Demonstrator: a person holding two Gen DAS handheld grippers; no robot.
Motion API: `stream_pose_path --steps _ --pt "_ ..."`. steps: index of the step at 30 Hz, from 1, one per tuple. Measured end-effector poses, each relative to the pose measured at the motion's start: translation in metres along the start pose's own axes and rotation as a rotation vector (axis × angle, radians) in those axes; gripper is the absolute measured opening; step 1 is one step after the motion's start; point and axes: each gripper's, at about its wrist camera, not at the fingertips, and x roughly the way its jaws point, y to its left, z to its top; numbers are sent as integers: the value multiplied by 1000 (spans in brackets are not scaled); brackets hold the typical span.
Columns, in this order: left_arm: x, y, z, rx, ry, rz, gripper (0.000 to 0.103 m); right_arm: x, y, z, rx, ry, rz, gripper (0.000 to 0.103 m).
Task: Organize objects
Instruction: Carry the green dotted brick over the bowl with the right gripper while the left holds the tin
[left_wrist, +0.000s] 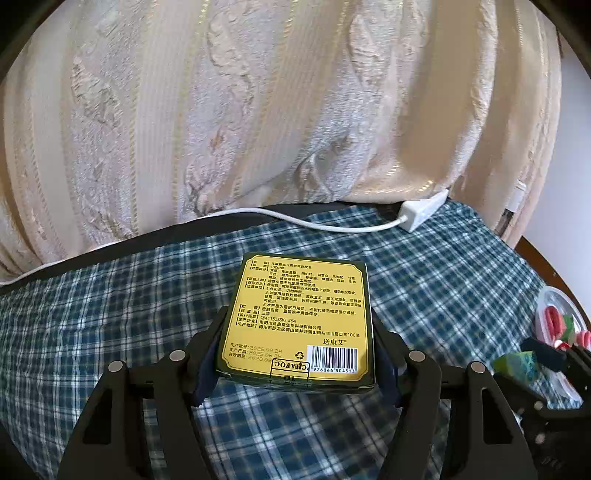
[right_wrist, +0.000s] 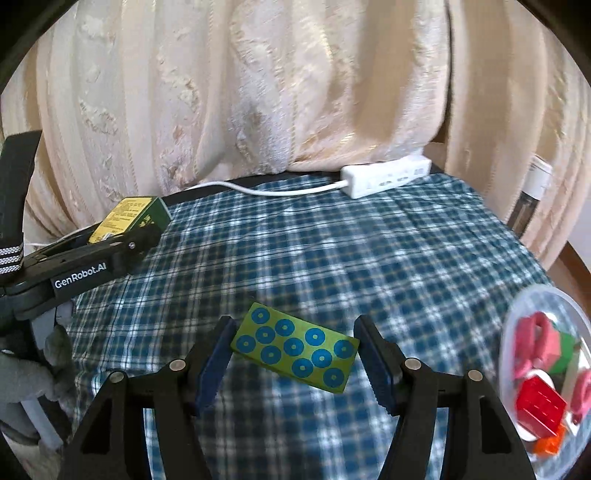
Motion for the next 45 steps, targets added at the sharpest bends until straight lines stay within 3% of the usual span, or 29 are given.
stream_pose_path --steps 26,33,45 --pt "-22 -49 -9 92 -8 -93 69 -91 -173 -40 272 -127 -265 69" --pt "-27 -53 -10 54 13 -152 69 -87 -205 -38 313 -98 -263 69" --pt "-43 -79 -16 79 8 -173 69 -59 -238 -14 352 -45 -227 69"
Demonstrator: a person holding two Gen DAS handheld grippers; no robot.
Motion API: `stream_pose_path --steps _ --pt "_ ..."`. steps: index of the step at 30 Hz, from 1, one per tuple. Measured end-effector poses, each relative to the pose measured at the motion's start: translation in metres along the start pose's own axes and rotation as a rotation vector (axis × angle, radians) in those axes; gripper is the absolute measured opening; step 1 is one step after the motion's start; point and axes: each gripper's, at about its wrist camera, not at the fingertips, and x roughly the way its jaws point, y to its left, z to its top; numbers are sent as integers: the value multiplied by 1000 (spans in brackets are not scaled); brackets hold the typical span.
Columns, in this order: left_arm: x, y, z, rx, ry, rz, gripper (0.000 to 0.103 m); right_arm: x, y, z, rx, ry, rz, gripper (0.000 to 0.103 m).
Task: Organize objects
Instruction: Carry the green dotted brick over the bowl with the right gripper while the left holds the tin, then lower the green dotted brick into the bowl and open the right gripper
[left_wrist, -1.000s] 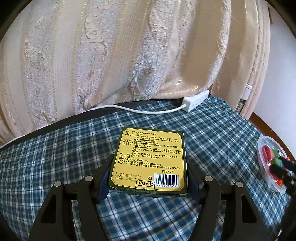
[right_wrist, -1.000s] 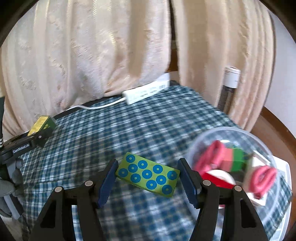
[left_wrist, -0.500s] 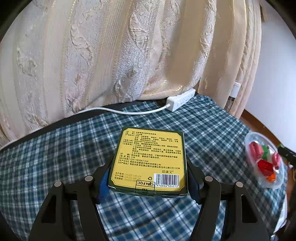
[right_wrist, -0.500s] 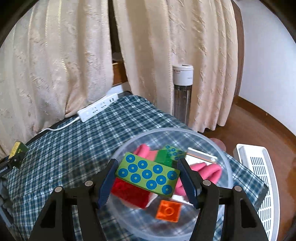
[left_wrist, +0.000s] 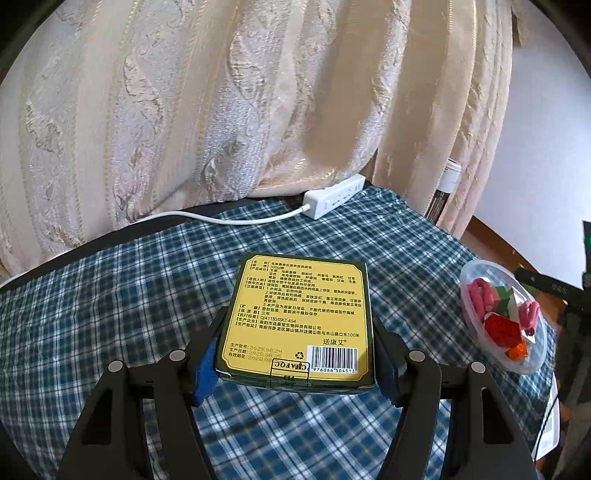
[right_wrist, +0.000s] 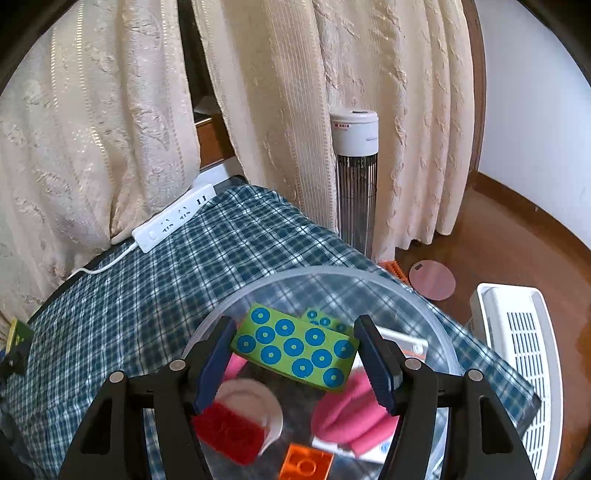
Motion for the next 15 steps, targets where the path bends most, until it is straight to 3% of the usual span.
stream_pose_path --steps 15 --pt "1 -23 1 17 9 -24 69 45 -3 23 0 126 -5 69"
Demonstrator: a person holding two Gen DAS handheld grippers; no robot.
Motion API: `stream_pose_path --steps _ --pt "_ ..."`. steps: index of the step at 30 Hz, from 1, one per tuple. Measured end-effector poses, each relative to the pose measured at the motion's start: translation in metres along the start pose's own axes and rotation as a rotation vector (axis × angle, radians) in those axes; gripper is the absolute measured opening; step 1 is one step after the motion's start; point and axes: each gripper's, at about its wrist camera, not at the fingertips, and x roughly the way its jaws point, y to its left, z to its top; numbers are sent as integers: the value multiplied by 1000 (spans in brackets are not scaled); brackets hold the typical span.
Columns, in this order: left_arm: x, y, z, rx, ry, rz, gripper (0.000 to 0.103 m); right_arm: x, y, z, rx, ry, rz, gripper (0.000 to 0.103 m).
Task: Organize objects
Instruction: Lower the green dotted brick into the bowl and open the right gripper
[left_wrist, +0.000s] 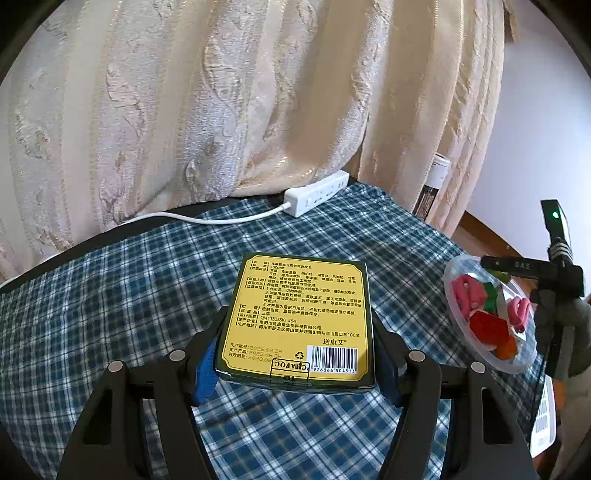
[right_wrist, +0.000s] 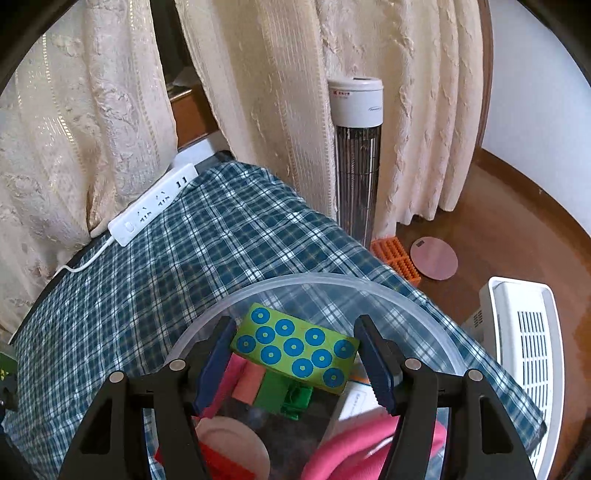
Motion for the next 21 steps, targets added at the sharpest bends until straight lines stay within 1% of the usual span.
stream_pose_path --steps 6,17,21 --pt "1 -11 1 12 6 -15 69 8 5 4 -12 18 6 69" --pt "4 -25 2 23 21 -30 69 17 -3 7 11 58 23 70" --pt "6 -31 2 28 27 -33 69 17 -5 7 16 58 32 74"
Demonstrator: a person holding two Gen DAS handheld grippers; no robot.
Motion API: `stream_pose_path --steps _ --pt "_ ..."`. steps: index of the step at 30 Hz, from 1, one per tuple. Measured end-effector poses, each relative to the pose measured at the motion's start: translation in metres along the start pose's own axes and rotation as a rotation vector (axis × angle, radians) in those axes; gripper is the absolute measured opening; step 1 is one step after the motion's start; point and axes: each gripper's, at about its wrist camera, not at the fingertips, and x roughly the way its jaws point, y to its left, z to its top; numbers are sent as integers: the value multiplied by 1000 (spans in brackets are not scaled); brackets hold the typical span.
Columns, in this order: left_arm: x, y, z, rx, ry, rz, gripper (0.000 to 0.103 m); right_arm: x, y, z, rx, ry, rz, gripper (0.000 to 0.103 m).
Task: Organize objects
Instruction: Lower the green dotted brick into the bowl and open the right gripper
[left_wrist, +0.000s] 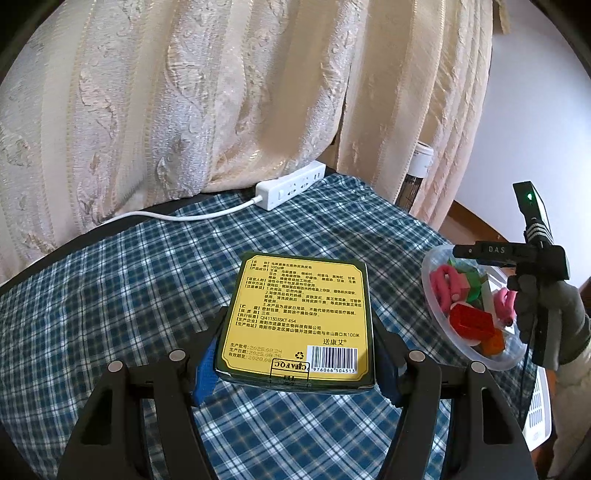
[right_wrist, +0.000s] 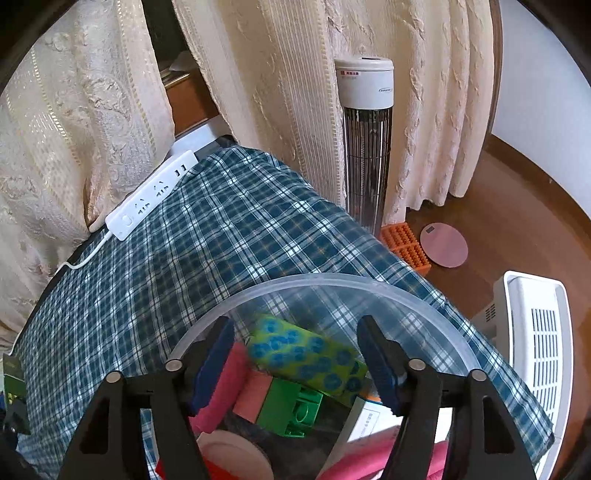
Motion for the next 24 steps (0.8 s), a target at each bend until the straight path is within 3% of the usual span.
stream_pose_path --steps 7,24 --pt "2 -9 1 9 4 -5 69 -12 -3 -3 11 -33 24 74" --pt "16 -67 6 82 37 -62 69 -87 -36 -42 11 -254 30 75"
